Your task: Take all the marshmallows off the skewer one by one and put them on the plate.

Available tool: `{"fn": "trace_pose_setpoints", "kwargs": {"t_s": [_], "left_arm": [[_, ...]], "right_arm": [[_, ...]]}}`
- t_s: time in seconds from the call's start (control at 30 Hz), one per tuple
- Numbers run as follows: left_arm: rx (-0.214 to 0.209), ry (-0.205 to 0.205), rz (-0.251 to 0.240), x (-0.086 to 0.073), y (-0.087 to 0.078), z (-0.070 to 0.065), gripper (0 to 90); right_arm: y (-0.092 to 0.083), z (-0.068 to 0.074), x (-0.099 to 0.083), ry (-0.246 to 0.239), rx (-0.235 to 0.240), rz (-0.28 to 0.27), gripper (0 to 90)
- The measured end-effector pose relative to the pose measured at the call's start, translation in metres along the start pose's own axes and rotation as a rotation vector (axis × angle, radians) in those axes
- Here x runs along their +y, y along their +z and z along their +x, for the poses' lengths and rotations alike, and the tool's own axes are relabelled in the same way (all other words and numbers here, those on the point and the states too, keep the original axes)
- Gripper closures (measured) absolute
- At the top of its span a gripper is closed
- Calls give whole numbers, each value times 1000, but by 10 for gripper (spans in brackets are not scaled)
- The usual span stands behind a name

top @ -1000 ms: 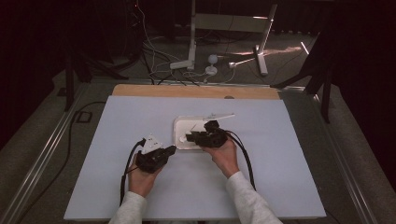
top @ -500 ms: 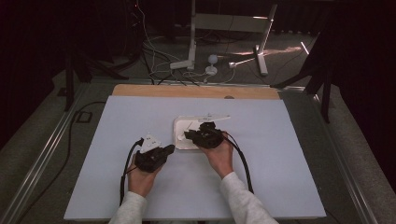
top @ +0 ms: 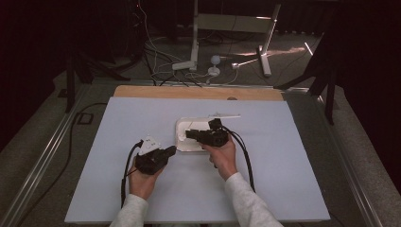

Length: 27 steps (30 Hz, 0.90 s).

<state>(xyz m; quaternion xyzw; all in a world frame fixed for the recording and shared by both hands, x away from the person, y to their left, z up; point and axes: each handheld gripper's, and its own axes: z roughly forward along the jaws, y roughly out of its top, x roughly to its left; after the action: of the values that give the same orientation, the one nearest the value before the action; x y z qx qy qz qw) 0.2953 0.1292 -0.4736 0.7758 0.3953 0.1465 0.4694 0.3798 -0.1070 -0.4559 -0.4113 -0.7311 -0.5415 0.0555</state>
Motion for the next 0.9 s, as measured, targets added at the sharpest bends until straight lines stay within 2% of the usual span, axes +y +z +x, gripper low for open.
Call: {"fn": "trace_pose_setpoints", "kwargs": {"t_s": [0.03,0.13,0.23,0.33,0.43,0.47,0.5,0.57,0.6,0.7,0.83,0.9], "left_arm": [[-5,6,12,-1,2,-2,887],[3,10,29,0,4,-3,885],[22,6,8,0,2,-2,898],[26,9,-13,0,0,-3,900],[2,17,-26,0,0,-3,900],[-6,26,-26,0,0,-4,900],[-10,30,-28,0,1,-6,900],[-12,46,-26,1,3,-9,900],[-7,50,-24,0,3,-9,900],[-3,47,-18,0,3,-8,900],[-2,57,-13,1,3,-8,900],[-10,57,-20,1,3,-7,900]], "right_arm": [[-1,0,0,-1,15,-3,804],[-2,4,1,-20,22,2,796],[-3,3,1,-27,40,7,742],[-3,-1,1,11,38,-2,623],[-3,-2,2,41,59,-12,587],[-3,-3,2,59,79,-13,585],[-3,-3,2,70,99,-12,586],[-1,-2,2,71,127,6,672],[0,-1,1,68,128,13,688],[0,-2,1,107,145,18,739],[-3,0,3,78,79,5,784],[-5,1,4,71,64,-6,793]]}}
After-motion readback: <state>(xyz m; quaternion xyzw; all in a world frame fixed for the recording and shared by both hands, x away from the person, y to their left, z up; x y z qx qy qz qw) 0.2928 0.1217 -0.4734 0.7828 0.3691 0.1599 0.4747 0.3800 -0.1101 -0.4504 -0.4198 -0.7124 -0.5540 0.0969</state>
